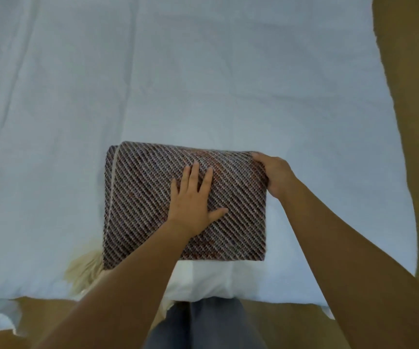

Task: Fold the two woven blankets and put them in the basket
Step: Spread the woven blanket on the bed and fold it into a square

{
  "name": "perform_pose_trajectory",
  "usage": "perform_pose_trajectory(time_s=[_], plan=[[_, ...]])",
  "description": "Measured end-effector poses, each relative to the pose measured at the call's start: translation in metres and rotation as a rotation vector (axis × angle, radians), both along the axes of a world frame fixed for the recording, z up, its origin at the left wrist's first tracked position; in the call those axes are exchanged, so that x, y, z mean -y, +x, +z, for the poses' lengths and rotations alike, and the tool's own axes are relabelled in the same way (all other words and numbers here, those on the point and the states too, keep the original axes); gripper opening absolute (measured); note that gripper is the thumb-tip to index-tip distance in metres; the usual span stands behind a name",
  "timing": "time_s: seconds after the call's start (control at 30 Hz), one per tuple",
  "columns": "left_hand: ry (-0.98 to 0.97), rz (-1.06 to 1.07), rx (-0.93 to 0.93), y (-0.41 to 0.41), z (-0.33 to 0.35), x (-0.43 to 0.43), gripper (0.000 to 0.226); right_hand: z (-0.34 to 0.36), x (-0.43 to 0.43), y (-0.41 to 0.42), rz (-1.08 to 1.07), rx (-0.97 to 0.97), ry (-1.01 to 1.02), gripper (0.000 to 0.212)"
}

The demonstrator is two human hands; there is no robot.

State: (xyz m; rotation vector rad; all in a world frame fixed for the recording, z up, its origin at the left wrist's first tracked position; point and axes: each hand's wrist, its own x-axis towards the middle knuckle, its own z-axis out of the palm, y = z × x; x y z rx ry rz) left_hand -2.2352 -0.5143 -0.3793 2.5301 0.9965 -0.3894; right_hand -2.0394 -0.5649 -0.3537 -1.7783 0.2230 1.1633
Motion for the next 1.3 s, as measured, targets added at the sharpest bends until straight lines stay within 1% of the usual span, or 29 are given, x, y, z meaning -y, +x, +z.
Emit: perform_pose_trajectory(time_s=[0.07, 0.13, 0.2, 0.27, 0.33, 0.4, 0.43, 0.5, 0.53, 0.57, 0.6, 0.63, 0.67, 0.7, 0.73, 0.77, 0.87, 0.97, 1.13, 1.3], plan=[[-0.012, 0.033, -0.032, 0.015, -0.004, 0.002, 0.114, -0.005, -0.007, 0.009, 0.003, 0.135, 0.002, 0.026], [-0.004, 0.042, -0.061, 0.022, -0.01, 0.003, 0.124, -0.009, -0.013, 0.015, -0.031, 0.248, 0.025, 0.024], [0.001, 0.029, -0.075, 0.023, -0.018, 0.004, 0.128, -0.015, -0.015, 0.016, -0.105, 0.244, 0.056, 0.023], [-0.028, 0.013, -0.11, 0.022, -0.027, 0.005, 0.13, -0.027, -0.014, 0.013, -0.164, 0.181, 0.059, 0.022], [-0.066, 0.0, -0.162, 0.022, -0.035, 0.005, 0.131, -0.038, -0.015, 0.01, -0.101, 0.189, 0.011, 0.027], [-0.1, -0.005, -0.2, 0.024, -0.04, 0.001, 0.132, -0.044, -0.019, 0.01, 0.09, 0.335, -0.058, 0.037], [-0.115, -0.006, -0.22, 0.025, -0.042, -0.002, 0.133, -0.045, -0.022, 0.01, 0.225, 0.468, -0.114, 0.043], [-0.149, -0.01, -0.25, 0.03, -0.042, -0.006, 0.135, -0.042, -0.025, 0.005, 0.478, 0.829, -0.243, 0.051], [-0.165, -0.005, -0.238, 0.032, -0.039, -0.007, 0.134, -0.039, -0.024, -0.003, 0.577, 1.001, -0.263, 0.053], [-0.161, 0.012, -0.185, 0.032, -0.035, -0.008, 0.131, -0.038, -0.023, -0.013, 0.683, 1.125, -0.235, 0.055], [-0.123, 0.037, -0.086, 0.03, -0.03, -0.009, 0.122, -0.038, -0.02, -0.026, 0.81, 1.2, -0.179, 0.056], [-0.058, 0.063, 0.04, 0.025, -0.026, -0.012, 0.109, -0.041, -0.016, -0.039, 0.946, 1.236, -0.131, 0.058], [0.024, 0.083, 0.151, 0.018, -0.022, -0.017, 0.093, -0.045, -0.011, -0.05, 1.066, 1.244, -0.111, 0.059], [0.108, 0.094, 0.224, 0.008, -0.022, -0.023, 0.081, -0.051, -0.007, -0.059, 1.149, 1.244, -0.12, 0.06], [0.161, 0.089, 0.223, -0.002, -0.024, -0.031, 0.074, -0.056, -0.004, -0.065, 1.195, 1.24, -0.147, 0.061], [0.187, 0.072, 0.17, -0.012, -0.027, -0.039, 0.072, -0.061, -0.002, -0.068, 1.215, 1.233, -0.178, 0.062], [0.209, 0.053, 0.017, -0.028, -0.04, -0.055, 0.069, -0.073, -0.004, -0.067, 1.234, 1.22, -0.241, 0.063], [0.208, 0.08, -0.052, -0.026, -0.054, -0.056, 0.072, -0.086, -0.008, -0.064, 1.258, 1.197, -0.282, 0.063], [0.201, 0.118, -0.009, -0.026, -0.078, -0.057, 0.074, -0.104, -0.011, -0.064, 1.253, 1.211, -0.287, 0.065], [0.12, 0.121, -0.025, -0.023, -0.093, -0.064, 0.072, -0.114, -0.02, -0.063, 1.285, 1.211, -0.351, 0.067]])
